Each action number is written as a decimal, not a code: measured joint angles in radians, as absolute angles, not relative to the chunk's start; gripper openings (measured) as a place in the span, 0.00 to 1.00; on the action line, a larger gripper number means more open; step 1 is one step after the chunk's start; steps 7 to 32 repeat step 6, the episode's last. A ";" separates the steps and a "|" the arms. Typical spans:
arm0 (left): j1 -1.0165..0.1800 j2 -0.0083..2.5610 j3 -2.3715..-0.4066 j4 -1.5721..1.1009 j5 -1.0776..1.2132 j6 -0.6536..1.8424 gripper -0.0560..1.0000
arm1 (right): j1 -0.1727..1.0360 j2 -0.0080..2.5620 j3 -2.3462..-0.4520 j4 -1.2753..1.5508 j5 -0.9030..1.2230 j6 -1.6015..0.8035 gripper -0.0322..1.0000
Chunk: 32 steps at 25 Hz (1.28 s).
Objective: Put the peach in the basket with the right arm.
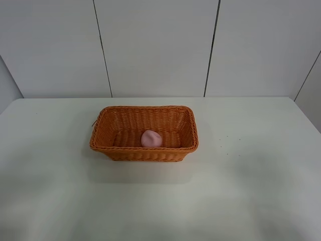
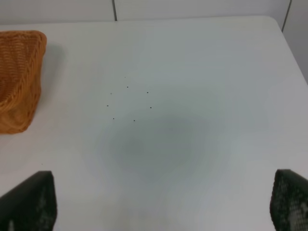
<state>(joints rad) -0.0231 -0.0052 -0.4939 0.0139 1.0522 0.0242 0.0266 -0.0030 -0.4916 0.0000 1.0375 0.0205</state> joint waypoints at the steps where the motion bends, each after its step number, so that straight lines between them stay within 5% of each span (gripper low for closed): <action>1: -0.023 -0.005 -0.494 0.014 1.052 0.024 0.99 | 0.027 -0.003 -0.492 0.000 1.037 0.021 0.69; 32: -0.023 -0.005 -0.494 0.014 1.052 0.024 0.99 | 0.027 -0.003 -0.492 0.000 1.032 0.021 0.69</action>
